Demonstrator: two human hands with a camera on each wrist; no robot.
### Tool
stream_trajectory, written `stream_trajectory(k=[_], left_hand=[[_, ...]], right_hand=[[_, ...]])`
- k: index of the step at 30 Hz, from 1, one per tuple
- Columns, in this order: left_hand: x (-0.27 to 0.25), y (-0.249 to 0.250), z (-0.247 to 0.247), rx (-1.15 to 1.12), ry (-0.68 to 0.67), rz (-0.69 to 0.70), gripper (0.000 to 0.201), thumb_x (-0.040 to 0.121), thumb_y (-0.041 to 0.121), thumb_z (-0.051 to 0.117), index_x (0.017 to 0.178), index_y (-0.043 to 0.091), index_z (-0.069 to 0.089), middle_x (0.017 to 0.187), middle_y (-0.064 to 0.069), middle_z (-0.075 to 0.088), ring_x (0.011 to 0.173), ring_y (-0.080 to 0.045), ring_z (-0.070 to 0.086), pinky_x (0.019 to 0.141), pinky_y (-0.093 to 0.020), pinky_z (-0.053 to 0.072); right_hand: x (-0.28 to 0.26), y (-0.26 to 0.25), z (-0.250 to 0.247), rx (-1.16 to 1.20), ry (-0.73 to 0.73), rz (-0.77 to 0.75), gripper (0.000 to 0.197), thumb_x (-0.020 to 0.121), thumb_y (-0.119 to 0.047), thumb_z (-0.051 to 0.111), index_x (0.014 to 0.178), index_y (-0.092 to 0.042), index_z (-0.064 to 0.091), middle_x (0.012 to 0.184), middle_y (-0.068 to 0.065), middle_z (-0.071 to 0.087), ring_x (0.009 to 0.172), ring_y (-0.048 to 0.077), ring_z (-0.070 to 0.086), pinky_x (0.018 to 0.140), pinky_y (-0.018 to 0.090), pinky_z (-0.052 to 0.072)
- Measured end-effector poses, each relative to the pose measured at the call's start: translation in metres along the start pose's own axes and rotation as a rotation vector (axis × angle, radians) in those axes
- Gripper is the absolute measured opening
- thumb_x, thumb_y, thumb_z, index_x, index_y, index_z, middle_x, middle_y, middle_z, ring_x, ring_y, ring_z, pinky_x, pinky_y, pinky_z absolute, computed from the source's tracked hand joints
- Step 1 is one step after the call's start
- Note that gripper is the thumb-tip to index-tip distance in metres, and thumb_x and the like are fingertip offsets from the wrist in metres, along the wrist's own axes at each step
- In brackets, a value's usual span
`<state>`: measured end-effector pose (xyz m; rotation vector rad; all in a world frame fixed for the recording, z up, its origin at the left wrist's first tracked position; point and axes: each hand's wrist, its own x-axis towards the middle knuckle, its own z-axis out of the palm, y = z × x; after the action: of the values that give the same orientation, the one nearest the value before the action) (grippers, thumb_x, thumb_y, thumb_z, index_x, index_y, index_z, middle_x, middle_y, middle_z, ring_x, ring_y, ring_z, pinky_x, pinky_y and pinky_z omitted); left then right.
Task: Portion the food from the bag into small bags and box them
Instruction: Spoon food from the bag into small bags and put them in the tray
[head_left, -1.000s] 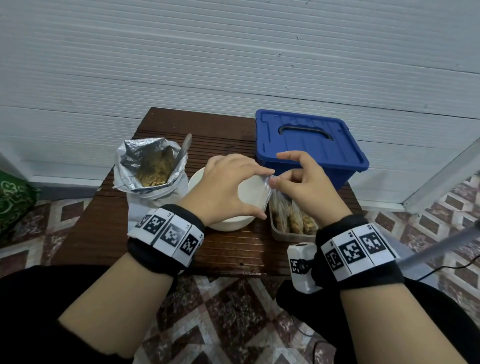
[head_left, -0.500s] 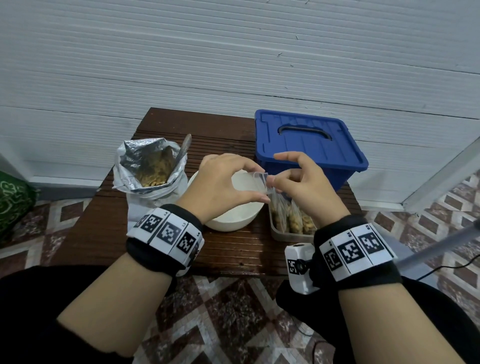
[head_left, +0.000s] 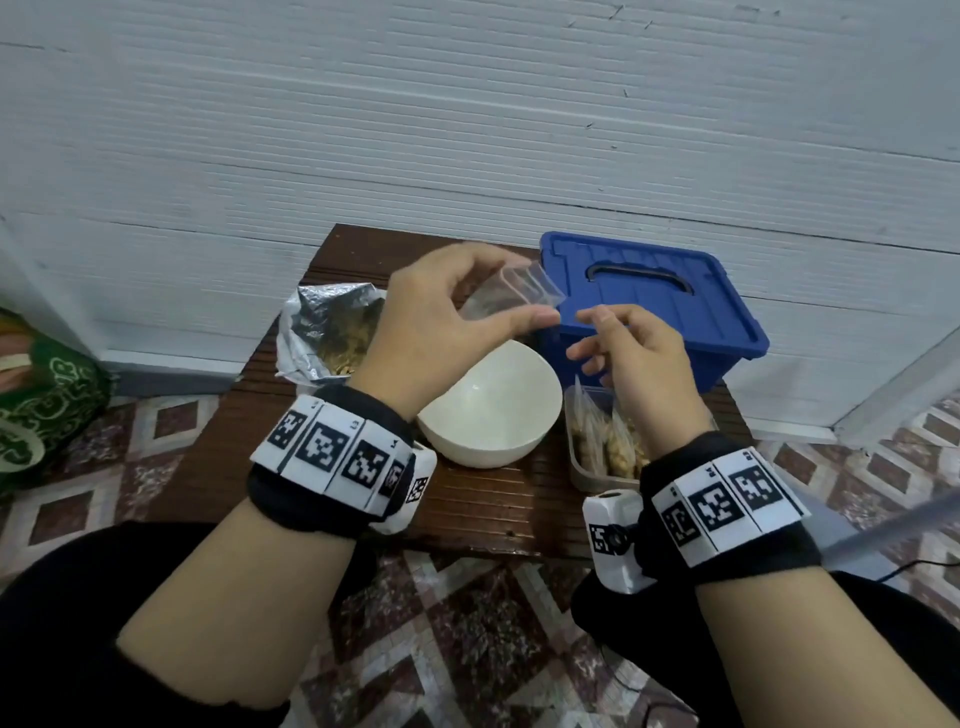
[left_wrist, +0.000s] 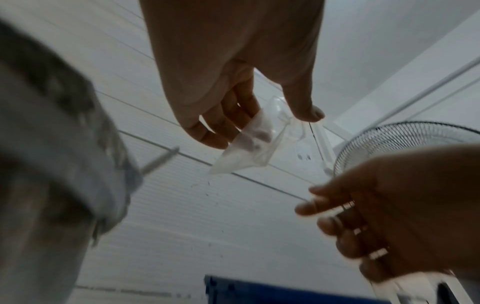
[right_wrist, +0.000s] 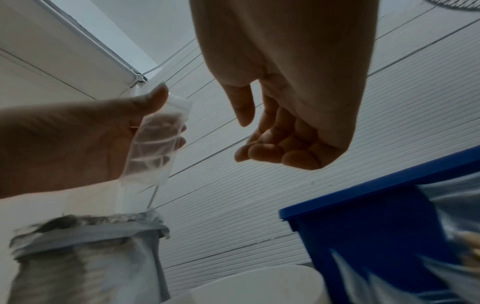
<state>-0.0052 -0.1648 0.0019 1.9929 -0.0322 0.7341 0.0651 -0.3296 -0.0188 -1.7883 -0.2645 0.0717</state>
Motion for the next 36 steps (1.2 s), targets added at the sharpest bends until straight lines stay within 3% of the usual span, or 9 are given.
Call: stream_trajectory(k=[7, 11, 13, 16, 19, 24, 28, 32, 36], left_hand=[[0.009, 0.008, -0.07, 0.035, 0.276, -0.085, 0.043, 0.067, 0.047, 0.081, 0.102, 0.027, 0.068, 0.099, 0.013, 0.068, 0.093, -0.001, 0.064, 0.079, -0.015, 0.05], [0.01, -0.011, -0.108, 0.183, 0.334, -0.182, 0.046, 0.066, 0.046, 0.081, 0.104, 0.024, 0.067, 0.101, 0.01, 0.067, 0.094, -0.003, 0.062, 0.078, -0.009, 0.046], [0.007, -0.026, -0.12, 0.263, 0.309, -0.248, 0.048, 0.064, 0.047, 0.082, 0.104, 0.024, 0.068, 0.098, 0.012, 0.066, 0.093, -0.005, 0.061, 0.084, -0.015, 0.049], [0.0, -0.047, -0.127, 0.333, 0.236, -0.326, 0.047, 0.059, 0.057, 0.08, 0.096, 0.032, 0.068, 0.096, 0.015, 0.067, 0.095, -0.005, 0.061, 0.093, -0.036, 0.051], [-0.004, -0.057, -0.126, 0.375, 0.128, -0.385, 0.037, 0.054, 0.064, 0.078, 0.08, 0.046, 0.059, 0.09, 0.024, 0.062, 0.097, -0.005, 0.06, 0.097, -0.045, 0.047], [-0.006, -0.068, -0.125, 0.419, 0.019, -0.38, 0.043, 0.049, 0.068, 0.074, 0.083, 0.048, 0.058, 0.091, 0.026, 0.06, 0.096, 0.0, 0.058, 0.098, -0.046, 0.045], [-0.008, -0.068, -0.126, 0.394, 0.006, -0.382, 0.05, 0.042, 0.078, 0.064, 0.082, 0.05, 0.057, 0.093, 0.026, 0.06, 0.098, -0.002, 0.057, 0.099, -0.048, 0.042], [-0.008, -0.066, -0.125, 0.4, 0.004, -0.387, 0.04, 0.052, 0.067, 0.076, 0.083, 0.051, 0.056, 0.094, 0.024, 0.06, 0.099, -0.005, 0.057, 0.098, -0.048, 0.043], [-0.009, -0.062, -0.126, 0.396, -0.013, -0.39, 0.047, 0.044, 0.078, 0.065, 0.082, 0.052, 0.054, 0.095, 0.024, 0.059, 0.1, -0.007, 0.057, 0.099, -0.048, 0.043]], right_hand=[[0.005, -0.021, 0.059, -0.06, -0.163, -0.047, 0.022, 0.095, -0.037, 0.052, 0.098, -0.019, 0.067, 0.082, -0.003, 0.066, 0.071, 0.005, 0.056, 0.067, 0.02, 0.042], [0.009, -0.029, 0.091, -0.128, -0.232, -0.062, 0.039, 0.089, -0.046, 0.059, 0.115, -0.017, 0.066, 0.108, -0.003, 0.067, 0.101, 0.009, 0.061, 0.089, 0.029, 0.049], [0.01, -0.033, 0.103, -0.158, -0.215, -0.083, 0.038, 0.087, -0.044, 0.062, 0.112, -0.017, 0.068, 0.106, -0.004, 0.068, 0.101, 0.008, 0.06, 0.089, 0.027, 0.048], [0.009, -0.039, 0.116, -0.2, -0.179, -0.165, 0.022, 0.088, -0.033, 0.064, 0.094, -0.014, 0.073, 0.082, -0.007, 0.067, 0.079, 0.002, 0.057, 0.073, 0.019, 0.043], [0.005, -0.041, 0.127, -0.354, -0.188, -0.295, 0.023, 0.093, -0.027, 0.059, 0.081, -0.012, 0.07, 0.062, -0.011, 0.055, 0.064, 0.006, 0.05, 0.063, 0.021, 0.034], [0.001, -0.049, 0.128, -0.439, -0.142, -0.564, 0.022, 0.095, -0.021, 0.055, 0.088, -0.009, 0.072, 0.076, 0.004, 0.068, 0.074, 0.021, 0.06, 0.073, 0.039, 0.048], [0.004, -0.044, 0.127, -0.568, -0.143, -0.686, 0.026, 0.094, -0.028, 0.049, 0.087, -0.016, 0.07, 0.079, 0.002, 0.067, 0.079, 0.026, 0.06, 0.076, 0.048, 0.047], [0.0, -0.031, 0.133, -0.482, -0.221, -0.573, 0.023, 0.095, -0.022, 0.054, 0.087, -0.01, 0.072, 0.076, -0.001, 0.066, 0.074, 0.019, 0.059, 0.073, 0.03, 0.044], [-0.001, -0.029, 0.133, -0.29, -0.139, -0.368, 0.023, 0.096, -0.015, 0.053, 0.079, -0.014, 0.069, 0.069, -0.009, 0.061, 0.068, 0.004, 0.055, 0.062, 0.006, 0.036]])
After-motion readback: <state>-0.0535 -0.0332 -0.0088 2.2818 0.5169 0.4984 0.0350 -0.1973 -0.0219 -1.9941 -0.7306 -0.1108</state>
